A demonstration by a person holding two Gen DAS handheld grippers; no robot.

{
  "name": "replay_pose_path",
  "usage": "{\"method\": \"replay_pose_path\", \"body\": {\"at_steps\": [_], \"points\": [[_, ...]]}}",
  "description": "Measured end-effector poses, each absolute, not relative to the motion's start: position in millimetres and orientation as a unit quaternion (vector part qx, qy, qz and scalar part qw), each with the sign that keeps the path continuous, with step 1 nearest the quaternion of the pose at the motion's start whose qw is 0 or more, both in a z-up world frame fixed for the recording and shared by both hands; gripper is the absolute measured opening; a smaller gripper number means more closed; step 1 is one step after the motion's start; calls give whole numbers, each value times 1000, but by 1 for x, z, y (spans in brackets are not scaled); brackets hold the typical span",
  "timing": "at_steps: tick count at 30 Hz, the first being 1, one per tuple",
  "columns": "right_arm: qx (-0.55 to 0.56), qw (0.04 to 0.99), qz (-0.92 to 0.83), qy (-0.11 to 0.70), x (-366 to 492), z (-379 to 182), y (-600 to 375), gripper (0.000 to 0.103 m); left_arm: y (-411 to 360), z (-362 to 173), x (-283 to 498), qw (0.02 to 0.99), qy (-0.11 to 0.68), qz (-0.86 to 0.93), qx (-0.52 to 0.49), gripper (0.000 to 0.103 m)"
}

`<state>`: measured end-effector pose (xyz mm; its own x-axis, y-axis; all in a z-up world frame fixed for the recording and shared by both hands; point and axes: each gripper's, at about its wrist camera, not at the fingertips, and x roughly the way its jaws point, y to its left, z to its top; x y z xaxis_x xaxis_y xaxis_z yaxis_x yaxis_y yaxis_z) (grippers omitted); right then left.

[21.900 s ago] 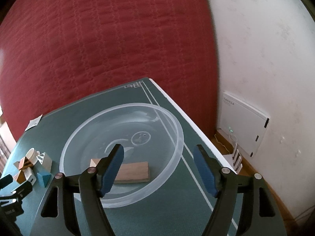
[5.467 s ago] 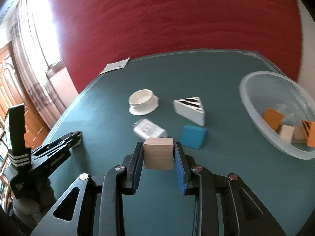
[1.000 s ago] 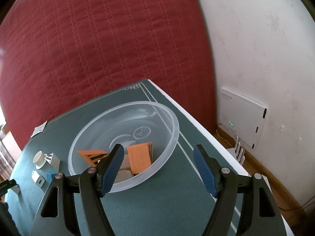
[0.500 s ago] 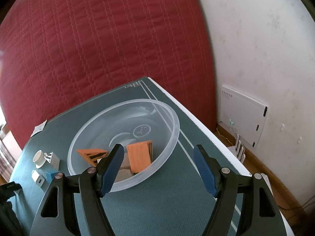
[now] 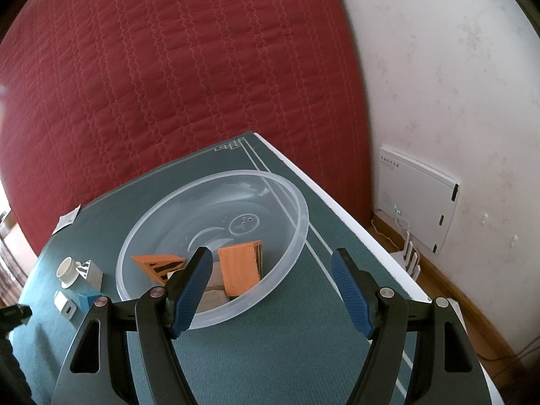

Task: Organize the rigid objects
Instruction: 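Carry the white cube into the clear bowl and open the left gripper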

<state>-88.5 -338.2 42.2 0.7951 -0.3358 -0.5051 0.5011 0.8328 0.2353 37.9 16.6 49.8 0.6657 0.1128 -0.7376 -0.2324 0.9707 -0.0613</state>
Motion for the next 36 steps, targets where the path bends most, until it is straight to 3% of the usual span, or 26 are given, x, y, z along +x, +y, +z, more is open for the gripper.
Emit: {"method": "replay_pose_path", "body": {"at_steps": [19,33,35,36], "points": [[184,928,-227,230,-88,42,-340,74,-161,97,34,925,359,-124,9,40],[186,928,-223,233,-88,40,-342,74,-246,83,58,906,369,-199,67,40],[188,927,-222,235,-87,39,-342,74,-254,83,59,906,361,-211,72,41],[189,927,-222,235,-87,39,-342,74,-257,83,60,906,358,-212,75,49]]}}
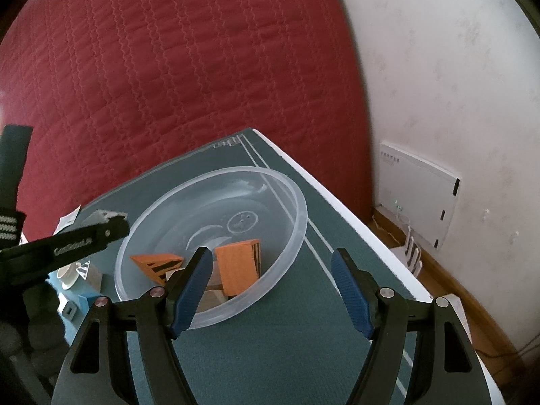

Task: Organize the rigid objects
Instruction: 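Carry the white cube into the clear bowl and open the left gripper, then move the open left gripper to the white charger plug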

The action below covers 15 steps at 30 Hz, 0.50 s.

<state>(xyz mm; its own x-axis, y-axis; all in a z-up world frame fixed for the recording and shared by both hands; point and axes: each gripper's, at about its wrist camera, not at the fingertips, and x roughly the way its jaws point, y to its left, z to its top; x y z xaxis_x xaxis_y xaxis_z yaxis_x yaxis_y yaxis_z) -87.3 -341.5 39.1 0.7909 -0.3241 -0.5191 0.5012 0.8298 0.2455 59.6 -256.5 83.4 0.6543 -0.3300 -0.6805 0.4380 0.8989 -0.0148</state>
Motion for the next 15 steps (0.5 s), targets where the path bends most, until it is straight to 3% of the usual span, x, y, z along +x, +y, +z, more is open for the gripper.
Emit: {"method": "replay_pose_path", "body": {"at_steps": [1,3,15], "points": [[190,927,-222,235,-87,39,-341,74,-258,83,60,907,356,-211,78,74],[189,927,-222,235,-87,39,-342,74,-254,83,59,914,343,-203,73,98],[190,927,-222,236,-87,39,-342,74,-216,70,61,924,347,-151,59,102]]}}
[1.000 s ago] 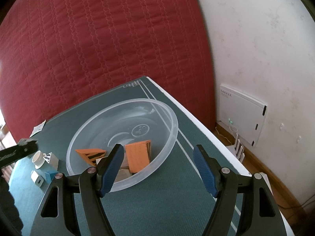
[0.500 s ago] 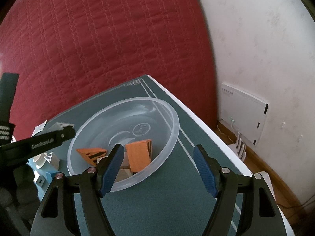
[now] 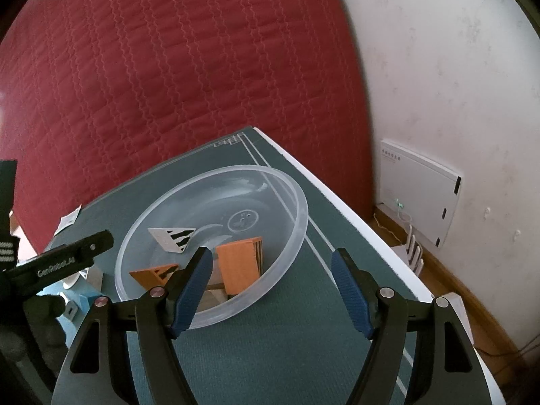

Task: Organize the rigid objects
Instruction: 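Move the open left gripper to the white charger plug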

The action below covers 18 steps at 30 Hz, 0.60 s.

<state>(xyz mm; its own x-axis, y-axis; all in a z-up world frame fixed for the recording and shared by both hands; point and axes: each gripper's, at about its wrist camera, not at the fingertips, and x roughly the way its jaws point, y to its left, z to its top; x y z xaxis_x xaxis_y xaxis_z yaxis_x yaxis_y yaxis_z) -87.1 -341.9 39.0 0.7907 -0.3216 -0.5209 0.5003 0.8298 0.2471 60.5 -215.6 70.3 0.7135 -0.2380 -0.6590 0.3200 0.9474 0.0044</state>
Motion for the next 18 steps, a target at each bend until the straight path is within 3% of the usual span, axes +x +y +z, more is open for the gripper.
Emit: {"method": "replay_pose_path", "body": {"at_steps": [18], "points": [[191,928,-213,239,-85,37,-339,74,-113,62,54,930,361,-70,16,102]]}}
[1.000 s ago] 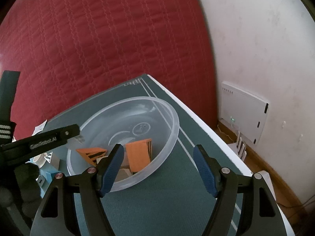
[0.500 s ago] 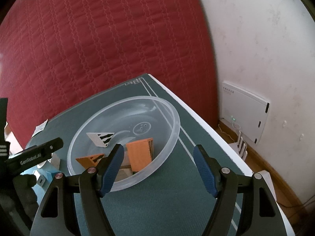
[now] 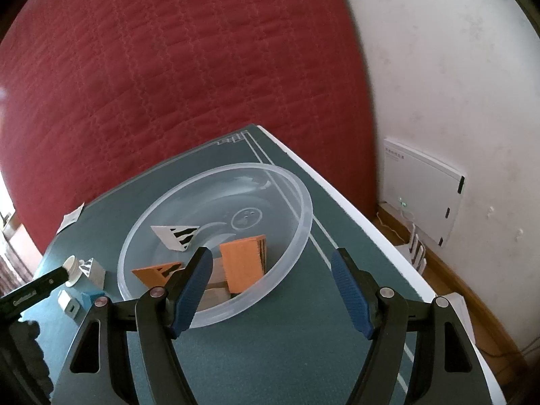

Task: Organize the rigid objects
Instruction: 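Move the open left gripper to the white charger plug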

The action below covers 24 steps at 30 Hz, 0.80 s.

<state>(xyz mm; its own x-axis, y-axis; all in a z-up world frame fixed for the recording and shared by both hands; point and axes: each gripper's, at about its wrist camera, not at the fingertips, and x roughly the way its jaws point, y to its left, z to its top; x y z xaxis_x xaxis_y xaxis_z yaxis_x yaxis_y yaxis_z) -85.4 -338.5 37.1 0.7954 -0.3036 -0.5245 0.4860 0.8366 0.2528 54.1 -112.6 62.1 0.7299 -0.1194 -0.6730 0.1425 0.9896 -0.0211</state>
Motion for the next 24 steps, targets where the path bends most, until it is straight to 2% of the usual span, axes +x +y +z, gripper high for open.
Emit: {"method": "replay_pose_path", "body": {"at_steps": [10,24], "points": [[189,927,-215,241,-86,38,-340,74,-73,52,50,927,374,-39,3,102],[190,923,-215,256,-83,38,-341,74,-79,31,55,918,392,-58,39,102]]}}
